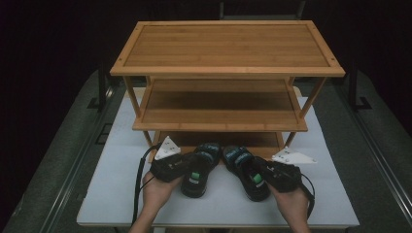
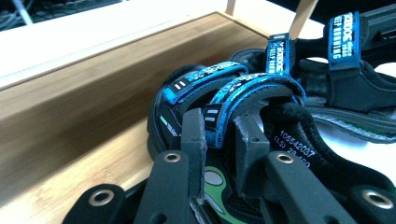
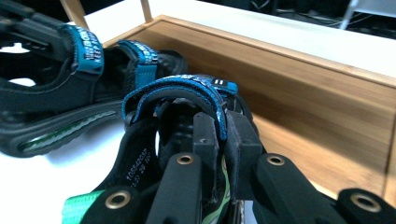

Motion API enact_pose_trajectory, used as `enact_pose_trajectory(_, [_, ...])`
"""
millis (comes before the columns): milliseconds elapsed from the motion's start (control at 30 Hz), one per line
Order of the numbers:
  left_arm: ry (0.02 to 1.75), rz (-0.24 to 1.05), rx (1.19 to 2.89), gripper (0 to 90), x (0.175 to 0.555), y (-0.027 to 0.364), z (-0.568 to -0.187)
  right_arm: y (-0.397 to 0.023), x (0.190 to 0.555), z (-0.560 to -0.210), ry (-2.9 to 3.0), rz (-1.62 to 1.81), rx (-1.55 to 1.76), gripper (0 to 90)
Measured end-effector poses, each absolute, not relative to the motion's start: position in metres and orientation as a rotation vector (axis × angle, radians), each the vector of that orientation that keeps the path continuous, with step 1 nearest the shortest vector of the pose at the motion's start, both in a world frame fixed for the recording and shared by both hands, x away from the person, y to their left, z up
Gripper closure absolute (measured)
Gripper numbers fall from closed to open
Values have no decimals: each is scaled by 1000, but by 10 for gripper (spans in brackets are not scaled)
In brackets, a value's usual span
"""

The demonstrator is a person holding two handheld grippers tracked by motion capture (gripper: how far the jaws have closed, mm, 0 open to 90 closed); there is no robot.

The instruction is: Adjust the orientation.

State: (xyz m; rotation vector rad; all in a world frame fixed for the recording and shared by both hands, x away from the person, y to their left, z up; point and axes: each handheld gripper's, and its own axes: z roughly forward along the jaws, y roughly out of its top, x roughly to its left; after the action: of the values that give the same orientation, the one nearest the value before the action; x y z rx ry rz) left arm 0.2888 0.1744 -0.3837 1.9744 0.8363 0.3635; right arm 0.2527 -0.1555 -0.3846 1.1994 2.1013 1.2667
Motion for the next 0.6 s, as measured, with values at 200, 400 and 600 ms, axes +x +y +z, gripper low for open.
enact_pose_trajectory(200, [864,371,1950,766,292,177,-384,-156,260,-387,2083,1264,1243,833])
enact_pose_trajectory(400, [866,367,1937,768,292,178,-384,-157,261,-386,2067,1261,1242,833])
enact_pose_trajectory(600, [865,373,1935,767,291,175,-385,-153,260,-387,2059,1269,1253,833])
